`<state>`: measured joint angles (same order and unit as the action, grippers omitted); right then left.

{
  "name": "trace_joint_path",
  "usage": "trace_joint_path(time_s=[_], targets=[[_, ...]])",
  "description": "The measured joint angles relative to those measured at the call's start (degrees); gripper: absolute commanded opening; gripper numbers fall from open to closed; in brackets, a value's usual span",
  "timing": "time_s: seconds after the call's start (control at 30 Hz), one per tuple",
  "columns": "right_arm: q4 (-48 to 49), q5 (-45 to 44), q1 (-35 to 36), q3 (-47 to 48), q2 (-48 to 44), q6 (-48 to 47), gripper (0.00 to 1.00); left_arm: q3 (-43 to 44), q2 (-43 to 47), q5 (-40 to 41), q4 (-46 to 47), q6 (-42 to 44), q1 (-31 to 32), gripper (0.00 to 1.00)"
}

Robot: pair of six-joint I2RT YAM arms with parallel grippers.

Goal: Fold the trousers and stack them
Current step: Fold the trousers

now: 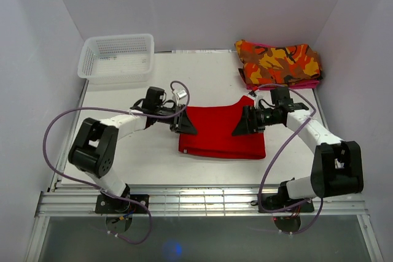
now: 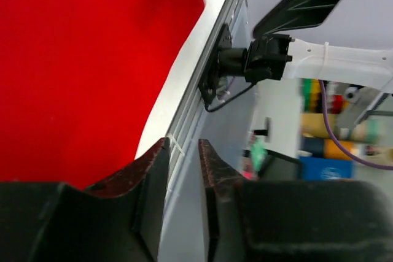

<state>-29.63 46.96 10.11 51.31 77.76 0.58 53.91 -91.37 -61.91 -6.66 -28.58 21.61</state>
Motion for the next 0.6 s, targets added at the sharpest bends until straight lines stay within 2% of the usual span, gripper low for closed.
trace_joint_path(time_s=[0.13,0.23,0.43,0.6], targets=[[-0.4,3.4,-1.5,-3.8,4.9,-1.4,0.85,-8.6,-6.9,-1.8,7.1,-8.4,1.4,0.33],[0.0,4.7,-2.4,-7.1,8.5,-2.2,0.85,-11.8,-11.0,-2.1,8.3,-11.5,1.3,0.32],[1.1,10.6,-4.9,-9.4,18.9,-3.0,0.82,-9.9,-19.2,-4.4,9.0,-12.5,-0.8,0.31],[-0.8,13.0,-5.9,-7.6,21.9,-3.2,0.82,-5.7,-21.6,-4.6,5.4,-10.3,-3.9,0.32]])
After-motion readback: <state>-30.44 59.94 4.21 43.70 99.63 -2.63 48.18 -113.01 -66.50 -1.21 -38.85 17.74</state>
